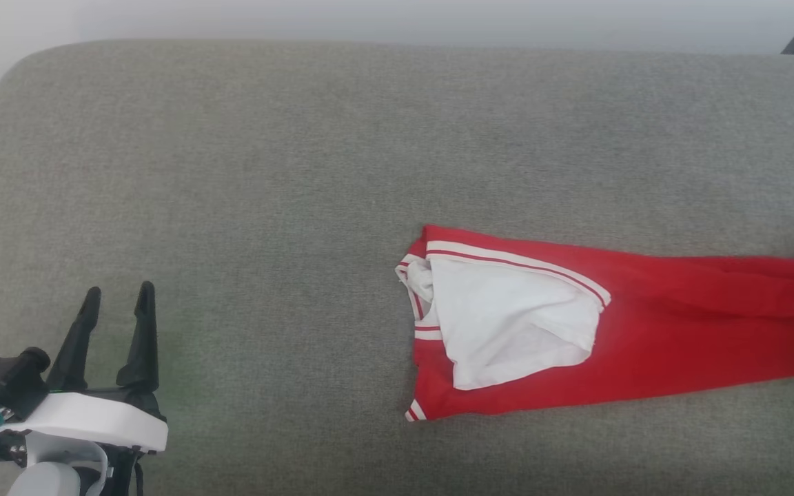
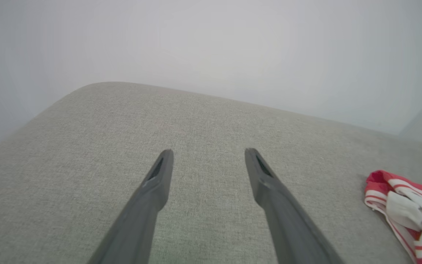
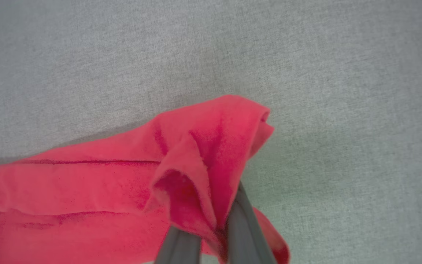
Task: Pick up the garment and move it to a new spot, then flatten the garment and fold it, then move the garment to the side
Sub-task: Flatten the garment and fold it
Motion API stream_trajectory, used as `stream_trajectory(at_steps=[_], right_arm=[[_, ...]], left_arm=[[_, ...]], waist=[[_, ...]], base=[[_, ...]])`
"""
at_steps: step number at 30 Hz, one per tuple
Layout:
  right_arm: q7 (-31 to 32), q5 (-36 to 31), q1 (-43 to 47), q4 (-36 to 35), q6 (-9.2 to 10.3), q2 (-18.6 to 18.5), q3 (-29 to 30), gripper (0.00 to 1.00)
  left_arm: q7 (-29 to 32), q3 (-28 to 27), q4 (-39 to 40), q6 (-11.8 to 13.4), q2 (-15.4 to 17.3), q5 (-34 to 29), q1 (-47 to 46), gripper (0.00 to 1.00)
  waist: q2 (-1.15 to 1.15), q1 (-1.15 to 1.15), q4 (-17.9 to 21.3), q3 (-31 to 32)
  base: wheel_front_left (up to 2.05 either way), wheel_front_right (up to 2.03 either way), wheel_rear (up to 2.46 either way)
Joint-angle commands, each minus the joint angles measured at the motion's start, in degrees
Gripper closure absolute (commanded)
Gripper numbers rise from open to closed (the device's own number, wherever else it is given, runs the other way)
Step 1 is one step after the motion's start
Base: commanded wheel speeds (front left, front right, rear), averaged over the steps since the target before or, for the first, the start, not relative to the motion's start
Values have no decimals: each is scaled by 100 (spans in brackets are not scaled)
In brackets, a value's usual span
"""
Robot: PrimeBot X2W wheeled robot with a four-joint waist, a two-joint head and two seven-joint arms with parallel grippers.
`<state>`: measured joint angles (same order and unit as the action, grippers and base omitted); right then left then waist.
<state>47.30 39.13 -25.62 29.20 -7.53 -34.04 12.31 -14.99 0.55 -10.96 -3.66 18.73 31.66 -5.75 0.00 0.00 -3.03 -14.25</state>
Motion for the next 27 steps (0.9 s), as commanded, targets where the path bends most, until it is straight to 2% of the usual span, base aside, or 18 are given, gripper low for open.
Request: stream_trajectory(at_steps=[1,10,17,22,27], right_arm=[[-6,-9,-42,-139,7,107,-98,100],[588,501,345,-1448,5,490,-606,100],[1036,783,619,-2656,5,1109,-1124,100],[1127,696,518,-2956,5,1519,-1563,100],[1072,581,325,-2783,5,1810,-2044,100]], left_arm=[[-23,-48,-30,-40,-28,-42,-45,0],[-23,-95,-48,-103,-21,-85,41,0],[-12,21,-42,-120,-61,-79,-8,0],[24,156,-73,-141,-110,-100,-141,0],[48,277,-141,-166,-167,-67,-240,0]], waist=[[0,0,46,12],[0,0,106,112],[0,0,-84,237],[0,0,-338,284],[0,0,-611,340]], base=[[0,0,0],[0,0,0],[0,0,0],[0,0,0],[0,0,0]])
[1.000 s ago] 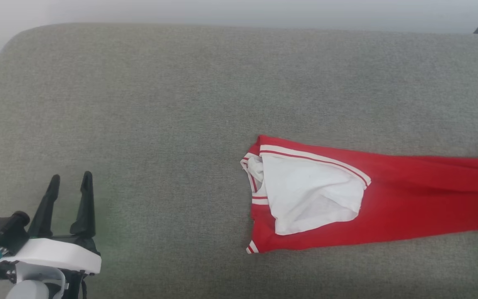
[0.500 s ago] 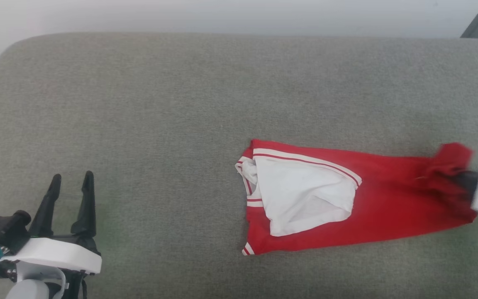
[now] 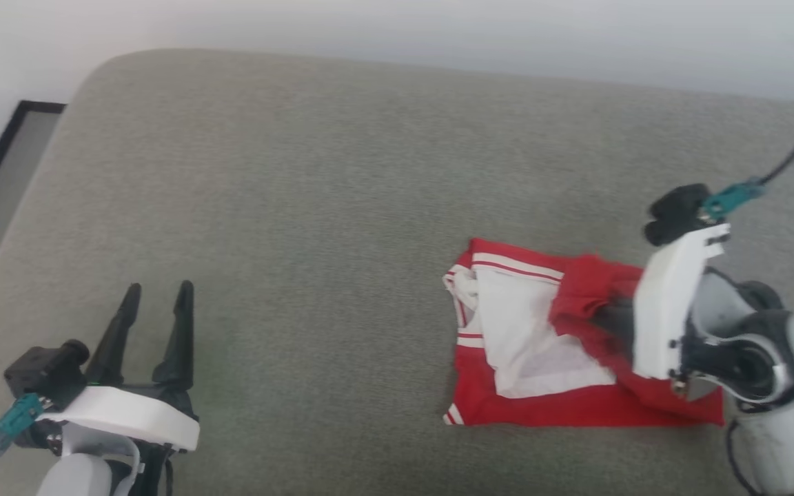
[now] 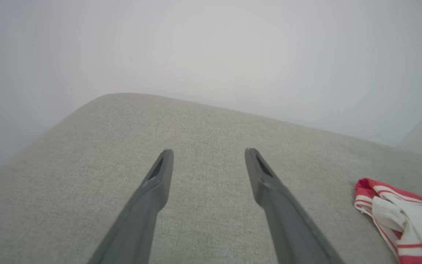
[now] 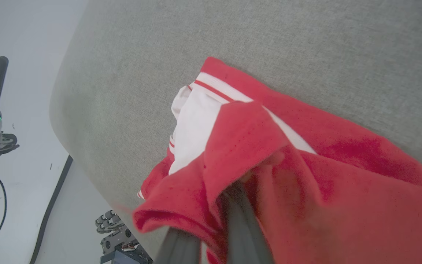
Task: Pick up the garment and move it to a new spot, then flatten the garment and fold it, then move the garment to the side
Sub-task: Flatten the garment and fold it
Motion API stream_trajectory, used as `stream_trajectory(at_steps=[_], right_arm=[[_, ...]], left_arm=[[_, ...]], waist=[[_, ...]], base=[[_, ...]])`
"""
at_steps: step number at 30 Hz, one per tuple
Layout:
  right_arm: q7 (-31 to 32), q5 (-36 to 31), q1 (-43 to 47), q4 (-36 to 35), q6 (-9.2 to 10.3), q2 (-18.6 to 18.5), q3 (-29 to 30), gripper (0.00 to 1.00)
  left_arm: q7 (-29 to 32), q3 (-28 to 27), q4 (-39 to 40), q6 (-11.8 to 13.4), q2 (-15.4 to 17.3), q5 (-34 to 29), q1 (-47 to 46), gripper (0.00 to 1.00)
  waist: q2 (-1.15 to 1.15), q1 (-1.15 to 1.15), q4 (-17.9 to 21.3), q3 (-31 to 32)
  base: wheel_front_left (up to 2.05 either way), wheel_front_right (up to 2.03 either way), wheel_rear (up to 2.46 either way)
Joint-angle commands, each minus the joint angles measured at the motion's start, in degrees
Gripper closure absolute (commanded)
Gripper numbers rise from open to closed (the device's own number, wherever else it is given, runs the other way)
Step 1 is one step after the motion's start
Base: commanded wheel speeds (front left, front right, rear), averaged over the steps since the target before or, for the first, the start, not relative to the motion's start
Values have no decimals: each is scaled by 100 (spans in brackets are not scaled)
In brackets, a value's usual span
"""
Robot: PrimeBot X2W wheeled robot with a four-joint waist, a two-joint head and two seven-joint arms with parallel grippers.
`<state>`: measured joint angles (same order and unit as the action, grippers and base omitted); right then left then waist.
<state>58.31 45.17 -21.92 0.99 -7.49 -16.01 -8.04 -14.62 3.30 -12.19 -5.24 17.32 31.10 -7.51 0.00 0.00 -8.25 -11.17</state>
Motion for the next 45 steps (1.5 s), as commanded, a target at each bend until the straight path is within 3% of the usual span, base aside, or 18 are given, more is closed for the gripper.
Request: stream_trajectory(at_steps=[1,8,10,11,12,27,35,45], right_arm=[[-50,-31,-81,82,1,52,-123,100],[-255,-60,-332,621,1,110,-662,100],[-342,-41,-397,743,1,108,-727,59],[-368,-25,-407,781,1,104,-755,34],[-387,-3,-415,796,1,93,-781,2],[-1446,115,-184,425,1,-504,-262,0],[-2700,-76,273,538,1,-840,-97,0],[-4468,-583,932,861,1,-967,47,0]], left_arm=[[9,30,-32,-18,-31,-15,-91,0],[-3,156,-177,-67,-64,50,-174,0],[-11,174,-203,-79,-75,52,-165,0],[-15,176,-215,-81,-79,57,-152,0],[-15,170,-224,-83,-76,62,-134,0],[-26,-129,-114,-25,151,246,209,0],[-33,-238,-5,49,279,212,497,0],[-37,-356,18,71,419,279,876,0]], waist=[[0,0,-140,42],[0,0,-373,133],[0,0,-397,158],[0,0,-400,172],[0,0,-396,188],[0,0,242,463],[0,0,690,696],[0,0,1035,1021]], base=[[0,0,0],[0,0,0],[0,0,0],[0,0,0],[0,0,0],[0,0,0],[0,0,0],[0,0,0]])
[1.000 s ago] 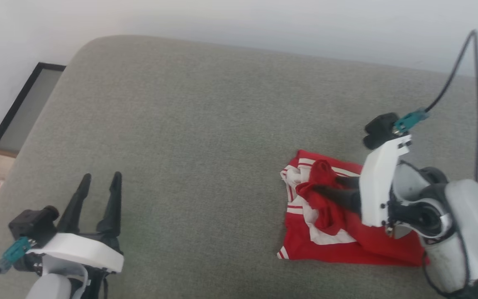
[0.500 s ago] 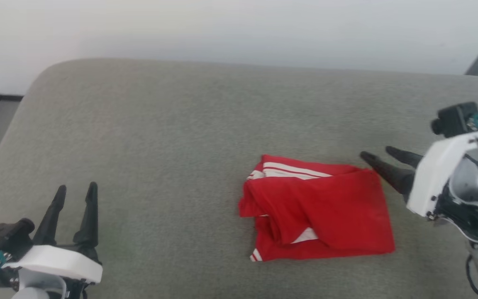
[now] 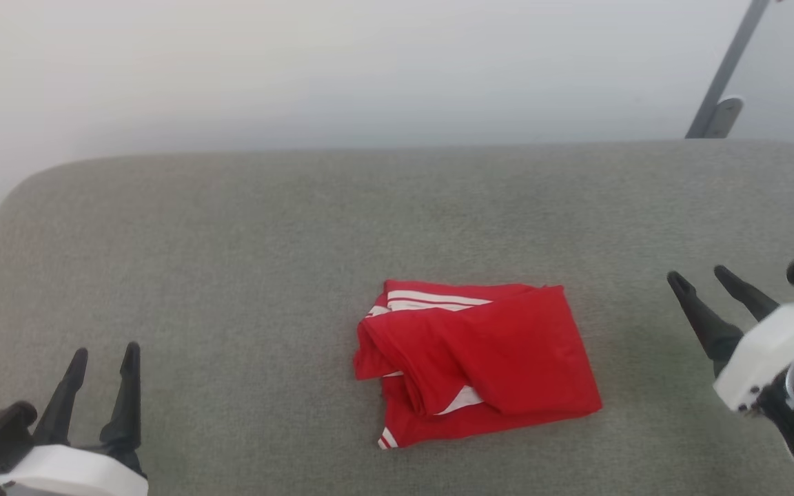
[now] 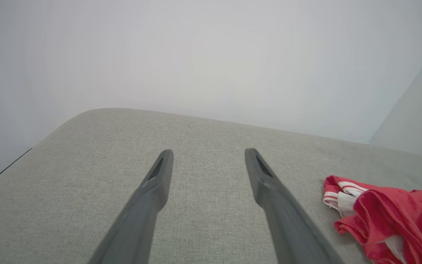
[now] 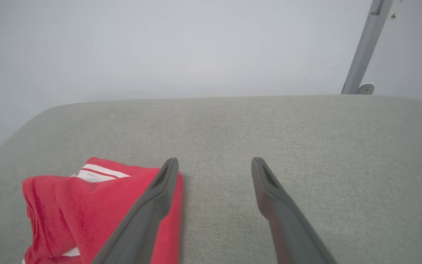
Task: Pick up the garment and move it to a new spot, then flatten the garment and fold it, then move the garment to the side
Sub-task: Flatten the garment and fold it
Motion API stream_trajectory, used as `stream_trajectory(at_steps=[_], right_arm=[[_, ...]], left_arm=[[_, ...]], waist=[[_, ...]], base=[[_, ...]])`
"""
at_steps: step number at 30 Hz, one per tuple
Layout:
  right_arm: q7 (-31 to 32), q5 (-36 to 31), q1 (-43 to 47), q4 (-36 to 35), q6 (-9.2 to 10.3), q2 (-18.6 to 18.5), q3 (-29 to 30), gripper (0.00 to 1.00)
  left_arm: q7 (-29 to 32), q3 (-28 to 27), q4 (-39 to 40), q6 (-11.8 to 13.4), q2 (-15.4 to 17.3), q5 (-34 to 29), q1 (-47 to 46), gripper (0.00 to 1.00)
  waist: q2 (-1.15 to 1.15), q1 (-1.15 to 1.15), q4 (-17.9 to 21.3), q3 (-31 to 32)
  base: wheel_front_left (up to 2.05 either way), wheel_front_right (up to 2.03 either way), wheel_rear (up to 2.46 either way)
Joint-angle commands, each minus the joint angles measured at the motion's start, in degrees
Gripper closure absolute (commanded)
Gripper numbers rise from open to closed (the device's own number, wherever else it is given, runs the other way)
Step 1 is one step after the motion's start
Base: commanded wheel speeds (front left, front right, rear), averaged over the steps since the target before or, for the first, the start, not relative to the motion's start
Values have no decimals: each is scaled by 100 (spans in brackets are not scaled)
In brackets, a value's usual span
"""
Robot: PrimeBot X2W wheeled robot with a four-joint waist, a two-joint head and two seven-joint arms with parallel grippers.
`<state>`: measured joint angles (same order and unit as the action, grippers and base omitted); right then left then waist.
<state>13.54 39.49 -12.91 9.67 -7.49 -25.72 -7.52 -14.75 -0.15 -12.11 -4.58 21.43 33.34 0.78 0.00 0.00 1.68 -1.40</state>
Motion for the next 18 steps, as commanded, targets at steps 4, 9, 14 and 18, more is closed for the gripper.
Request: stream_trajectory(at_steps=[4,9,14,18], right_arm=[[-602,-343,234,134,1,-34,50,0],[-1230,-679,451,341,1,13,152,0],[-1629,-861,641,499,1,106,282,0],[-1878,-930,752,553,1,184,351,0]], left_arm=[[-25,-45,-6,-1,62,54,169,0],[-32,-71,-44,6,103,1,306,0],[-43,-133,-49,3,123,-62,404,0],[-51,-169,-53,4,149,-123,468,0]], waist=[[0,0,104,132],[0,0,121,218],[0,0,103,297],[0,0,80,352]], base=[[0,0,0],[0,0,0],[0,0,0],[0,0,0]])
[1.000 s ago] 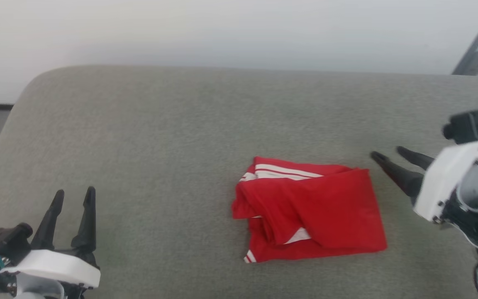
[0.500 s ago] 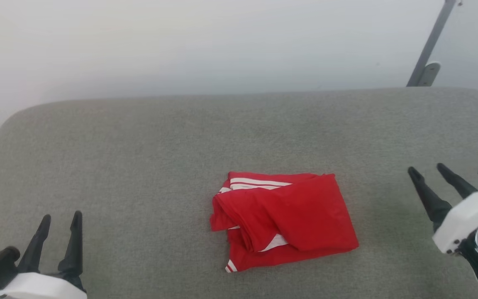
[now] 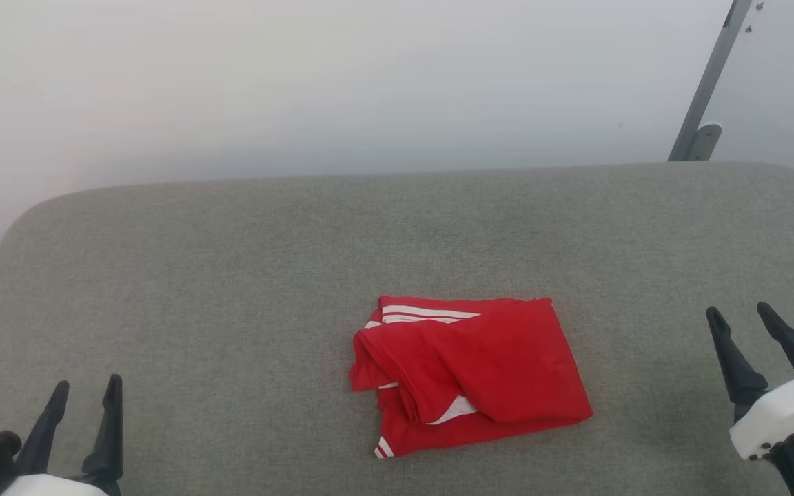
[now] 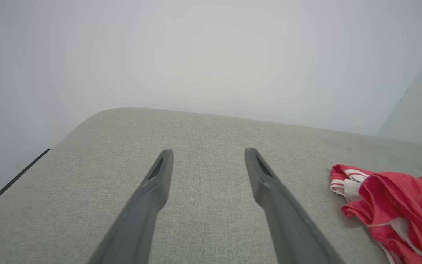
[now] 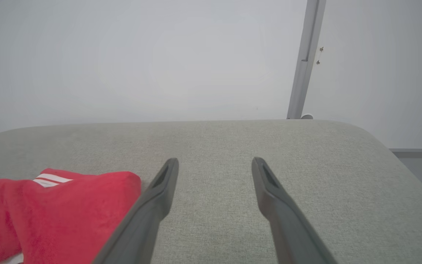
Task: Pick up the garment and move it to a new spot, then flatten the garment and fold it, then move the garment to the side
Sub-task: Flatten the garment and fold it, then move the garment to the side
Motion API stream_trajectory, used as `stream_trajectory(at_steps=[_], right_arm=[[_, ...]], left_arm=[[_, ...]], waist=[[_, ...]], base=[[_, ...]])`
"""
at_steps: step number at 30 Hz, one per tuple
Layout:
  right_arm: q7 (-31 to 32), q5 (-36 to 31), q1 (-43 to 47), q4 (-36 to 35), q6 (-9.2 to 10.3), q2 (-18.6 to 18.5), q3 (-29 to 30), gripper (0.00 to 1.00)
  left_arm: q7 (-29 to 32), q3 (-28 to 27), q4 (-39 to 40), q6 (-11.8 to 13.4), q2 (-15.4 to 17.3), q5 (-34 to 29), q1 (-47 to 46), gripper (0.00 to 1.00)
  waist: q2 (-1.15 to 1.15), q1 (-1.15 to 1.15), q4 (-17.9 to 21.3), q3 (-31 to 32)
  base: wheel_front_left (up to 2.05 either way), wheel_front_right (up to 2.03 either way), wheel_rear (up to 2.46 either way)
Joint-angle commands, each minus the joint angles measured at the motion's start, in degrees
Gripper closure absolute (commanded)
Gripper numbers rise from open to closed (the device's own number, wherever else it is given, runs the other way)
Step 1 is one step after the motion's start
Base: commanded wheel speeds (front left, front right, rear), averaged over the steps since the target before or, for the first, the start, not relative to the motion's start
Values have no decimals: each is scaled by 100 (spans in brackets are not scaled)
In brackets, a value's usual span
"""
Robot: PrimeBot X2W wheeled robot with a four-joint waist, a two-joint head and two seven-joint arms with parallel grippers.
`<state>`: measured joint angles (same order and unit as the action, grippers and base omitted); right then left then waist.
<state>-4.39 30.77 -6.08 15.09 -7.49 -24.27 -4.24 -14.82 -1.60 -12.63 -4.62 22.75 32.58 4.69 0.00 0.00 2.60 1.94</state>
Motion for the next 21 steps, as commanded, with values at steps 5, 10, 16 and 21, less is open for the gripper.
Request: stream_trajectory(at_steps=[5,10,16,21], right_arm=[[-228,-196,184,26,1,172,103,0],[-207,-222,236,55,1,230,152,0],[-126,-227,241,64,1,276,132,0],[-56,-213,245,46,1,283,77,0]], left_arm=[[-36,-38,-9,-15,11,-123,105,0],[-38,-49,-15,-34,-8,-142,123,0],[-40,-59,-19,-58,-32,-154,128,0],[-41,-46,2,-70,-55,-162,124,0]], waist=[[0,0,-33,44],[0,0,-49,41],[0,0,-64,28],[0,0,-96,20]], base=[[0,0,0],[0,0,0],[0,0,0],[0,0,0]])
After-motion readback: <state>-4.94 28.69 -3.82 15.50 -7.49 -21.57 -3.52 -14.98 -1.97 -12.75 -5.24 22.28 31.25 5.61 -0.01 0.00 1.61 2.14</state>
